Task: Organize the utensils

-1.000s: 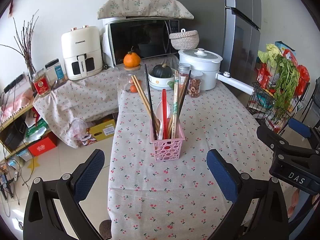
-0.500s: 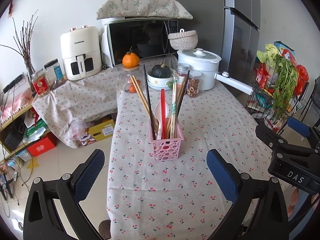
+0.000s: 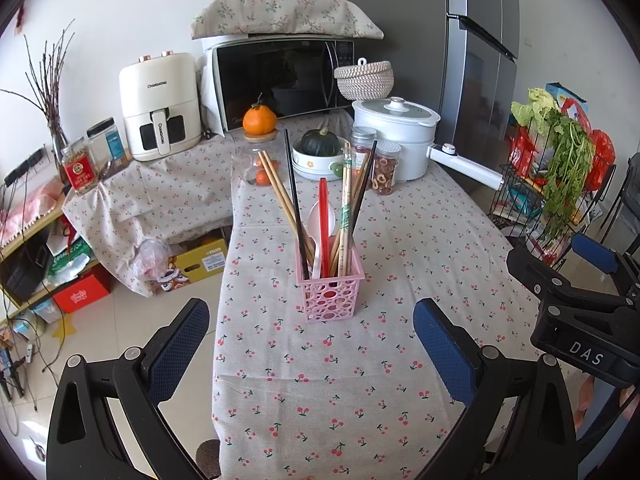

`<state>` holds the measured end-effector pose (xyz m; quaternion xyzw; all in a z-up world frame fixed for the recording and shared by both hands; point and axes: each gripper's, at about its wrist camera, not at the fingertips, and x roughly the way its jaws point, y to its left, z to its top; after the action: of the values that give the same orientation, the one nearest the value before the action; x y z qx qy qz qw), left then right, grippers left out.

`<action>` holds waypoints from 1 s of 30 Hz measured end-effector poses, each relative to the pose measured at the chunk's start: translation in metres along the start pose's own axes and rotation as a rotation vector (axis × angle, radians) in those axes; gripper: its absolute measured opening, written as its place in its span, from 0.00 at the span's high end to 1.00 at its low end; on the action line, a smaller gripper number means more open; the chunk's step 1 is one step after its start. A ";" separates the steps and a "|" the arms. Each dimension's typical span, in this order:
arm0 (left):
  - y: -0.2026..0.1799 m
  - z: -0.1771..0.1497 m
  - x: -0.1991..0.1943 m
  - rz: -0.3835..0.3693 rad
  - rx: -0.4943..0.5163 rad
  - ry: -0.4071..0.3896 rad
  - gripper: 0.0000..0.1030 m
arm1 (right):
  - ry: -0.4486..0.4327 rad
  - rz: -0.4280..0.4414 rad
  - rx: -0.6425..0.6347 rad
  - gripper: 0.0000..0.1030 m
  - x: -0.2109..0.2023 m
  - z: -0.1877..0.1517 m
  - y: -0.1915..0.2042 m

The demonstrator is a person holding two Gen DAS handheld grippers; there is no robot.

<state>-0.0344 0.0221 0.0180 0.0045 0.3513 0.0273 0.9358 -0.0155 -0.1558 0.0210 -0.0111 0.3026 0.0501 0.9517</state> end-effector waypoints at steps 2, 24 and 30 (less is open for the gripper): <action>0.000 0.000 0.000 0.000 0.000 0.000 0.00 | -0.001 0.000 0.001 0.00 0.000 0.000 0.000; 0.000 0.000 0.000 0.001 0.001 -0.002 0.00 | -0.001 -0.002 0.000 0.00 0.001 0.000 -0.001; 0.003 -0.001 0.001 0.000 -0.004 0.002 0.00 | 0.002 0.000 -0.002 0.00 0.001 0.000 -0.001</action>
<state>-0.0343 0.0254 0.0169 0.0027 0.3524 0.0278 0.9354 -0.0151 -0.1568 0.0205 -0.0120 0.3036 0.0504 0.9514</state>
